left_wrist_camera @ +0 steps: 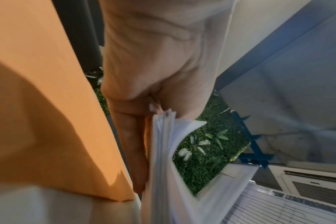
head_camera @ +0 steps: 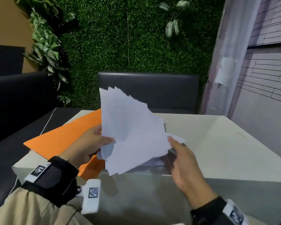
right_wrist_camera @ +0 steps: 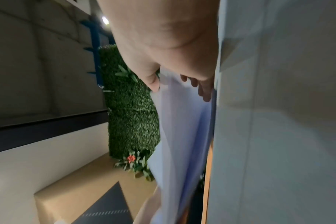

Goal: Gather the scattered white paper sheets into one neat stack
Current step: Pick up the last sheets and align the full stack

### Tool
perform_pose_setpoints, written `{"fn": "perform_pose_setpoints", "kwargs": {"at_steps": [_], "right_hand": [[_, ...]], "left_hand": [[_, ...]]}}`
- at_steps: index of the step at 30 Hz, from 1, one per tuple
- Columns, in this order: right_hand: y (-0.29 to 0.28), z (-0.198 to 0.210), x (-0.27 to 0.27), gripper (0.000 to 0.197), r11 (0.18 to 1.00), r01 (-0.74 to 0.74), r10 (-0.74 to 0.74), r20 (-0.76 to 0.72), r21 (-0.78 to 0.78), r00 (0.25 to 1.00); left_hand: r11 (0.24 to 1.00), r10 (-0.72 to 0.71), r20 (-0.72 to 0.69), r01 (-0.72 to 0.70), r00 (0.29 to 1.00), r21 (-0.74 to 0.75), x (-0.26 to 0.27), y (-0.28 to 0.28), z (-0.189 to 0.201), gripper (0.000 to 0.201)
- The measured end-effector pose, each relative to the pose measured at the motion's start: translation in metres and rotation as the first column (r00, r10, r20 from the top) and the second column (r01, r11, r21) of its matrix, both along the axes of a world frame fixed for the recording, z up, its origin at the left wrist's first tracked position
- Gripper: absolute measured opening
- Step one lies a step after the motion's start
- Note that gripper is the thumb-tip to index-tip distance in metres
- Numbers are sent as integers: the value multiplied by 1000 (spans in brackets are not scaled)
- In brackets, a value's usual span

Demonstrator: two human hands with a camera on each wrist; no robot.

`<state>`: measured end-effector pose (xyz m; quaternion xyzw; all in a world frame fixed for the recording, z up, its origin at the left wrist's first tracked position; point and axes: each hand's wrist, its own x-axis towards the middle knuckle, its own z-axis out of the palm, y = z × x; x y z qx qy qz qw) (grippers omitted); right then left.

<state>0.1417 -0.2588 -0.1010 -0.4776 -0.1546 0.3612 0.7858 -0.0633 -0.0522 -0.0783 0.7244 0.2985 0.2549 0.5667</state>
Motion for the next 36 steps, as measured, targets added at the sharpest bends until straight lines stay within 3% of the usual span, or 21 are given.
{"fn": "perform_pose_setpoints", "kwargs": {"at_steps": [2, 4, 8, 11, 15, 20, 22, 27, 30, 32, 34, 36], "right_hand": [[-7, 9, 31, 56, 996, -10, 16, 70, -87, 997], [-10, 22, 53, 79, 978, -106, 134, 152, -182, 979], [-8, 51, 62, 55, 919, -342, 387, 284, -195, 877], [-1, 61, 62, 44, 959, -264, 284, 341, -104, 896], [0, 66, 64, 53, 996, -57, 22, 464, 62, 886], [0, 74, 68, 60, 968, 76, -193, 509, 241, 839], [-1, 76, 72, 56, 956, 151, -272, 563, 252, 780], [-9, 77, 66, 28, 960, 216, -279, 719, 180, 637], [-10, 77, 62, 25, 966, 224, -228, 833, 129, 504], [-6, 79, 58, 15, 971, 210, -210, 840, 118, 501], [-3, 84, 54, 29, 968, 204, -226, 850, 143, 476], [-2, 91, 52, 25, 952, 233, -287, 838, 197, 465]], "left_hand": [[997, -5, 44, 2, 999, 77, -5, -9, 10, 47], [993, -25, 93, 14, 995, 121, -10, -15, 19, 47], [993, -74, 192, 56, 979, 100, -12, -29, 36, 48], [985, -136, 213, 109, 968, 133, -7, -39, 36, 50], [982, -127, 302, 77, 945, 169, 5, -46, 33, 44], [992, -23, 497, -44, 867, 122, 25, -57, 15, 42], [994, 14, 539, -70, 842, 84, 30, -61, 8, 43], [997, 17, 478, -52, 878, 60, 32, -57, 3, 46], [987, 39, 428, -100, 903, 122, 33, -54, 10, 42], [972, 43, 407, -132, 912, 193, 33, -55, 17, 40], [931, 50, 374, -179, 926, 319, 33, -56, 23, 39], [874, 39, 379, -216, 925, 436, 31, -61, 33, 35]]}}
